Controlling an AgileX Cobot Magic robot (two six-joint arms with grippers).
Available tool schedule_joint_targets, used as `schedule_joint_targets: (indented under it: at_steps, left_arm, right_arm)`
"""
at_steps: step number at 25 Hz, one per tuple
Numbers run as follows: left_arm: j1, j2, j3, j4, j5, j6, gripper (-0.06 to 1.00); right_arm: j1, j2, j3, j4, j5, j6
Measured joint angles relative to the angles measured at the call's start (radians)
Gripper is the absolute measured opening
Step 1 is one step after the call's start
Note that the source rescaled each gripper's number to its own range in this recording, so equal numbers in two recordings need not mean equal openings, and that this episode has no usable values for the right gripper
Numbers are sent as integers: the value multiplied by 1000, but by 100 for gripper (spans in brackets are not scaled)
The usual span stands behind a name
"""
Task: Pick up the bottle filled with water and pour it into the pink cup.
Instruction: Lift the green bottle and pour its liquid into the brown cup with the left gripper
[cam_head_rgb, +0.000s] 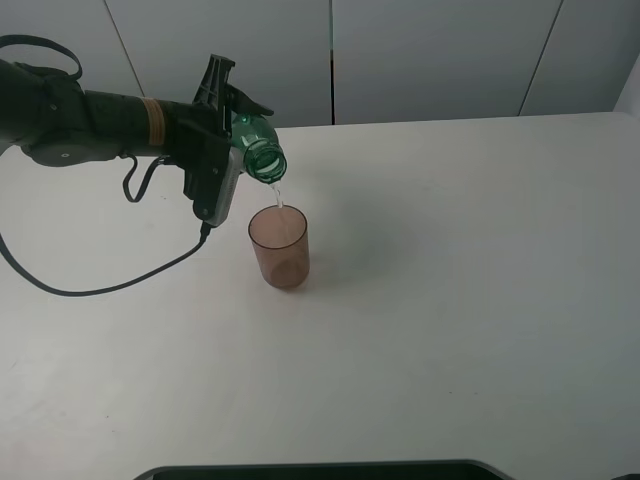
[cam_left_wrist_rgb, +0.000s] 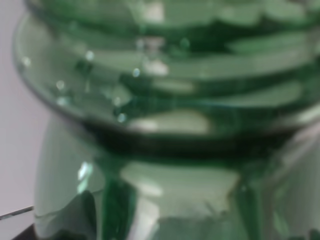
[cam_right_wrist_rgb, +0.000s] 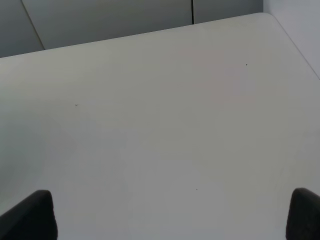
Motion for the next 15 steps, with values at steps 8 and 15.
schedule_joint_targets:
  at_steps: [8, 15]
  left_arm:
    - [0, 0, 0, -10, 1, 22, 0]
    - [0, 0, 0, -51, 8, 68, 0]
  right_arm:
    - [0, 0, 0, 0, 0, 0]
    - [0, 0, 0, 0, 0, 0]
